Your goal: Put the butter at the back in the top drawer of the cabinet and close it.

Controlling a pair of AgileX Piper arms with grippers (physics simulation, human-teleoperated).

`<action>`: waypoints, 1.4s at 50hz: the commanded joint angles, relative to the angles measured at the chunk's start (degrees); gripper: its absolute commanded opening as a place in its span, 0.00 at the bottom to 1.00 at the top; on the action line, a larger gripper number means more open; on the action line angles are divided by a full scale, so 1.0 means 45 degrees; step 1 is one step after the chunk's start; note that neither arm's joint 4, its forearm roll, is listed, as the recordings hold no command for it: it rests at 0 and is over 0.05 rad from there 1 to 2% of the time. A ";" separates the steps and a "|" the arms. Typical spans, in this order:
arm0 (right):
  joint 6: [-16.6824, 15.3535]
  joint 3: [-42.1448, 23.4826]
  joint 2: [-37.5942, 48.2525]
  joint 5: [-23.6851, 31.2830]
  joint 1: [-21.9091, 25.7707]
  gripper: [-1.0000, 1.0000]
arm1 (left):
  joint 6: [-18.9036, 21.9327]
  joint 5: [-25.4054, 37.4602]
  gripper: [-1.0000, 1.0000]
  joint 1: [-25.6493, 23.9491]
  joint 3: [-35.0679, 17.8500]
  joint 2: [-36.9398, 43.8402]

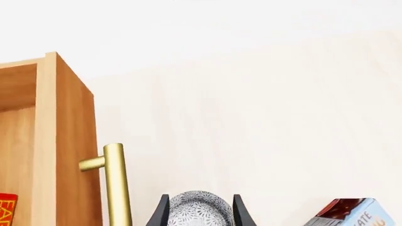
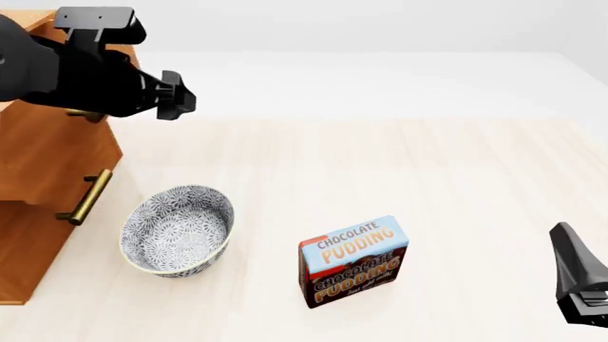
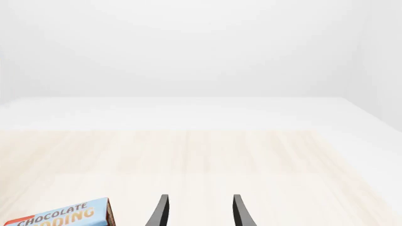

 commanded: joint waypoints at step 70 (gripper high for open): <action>0.0000 0.0000 0.0000 0.0000 0.0000 1.00 | 0.2158 -0.0975 1.00 0.5536 0.2541 -0.1905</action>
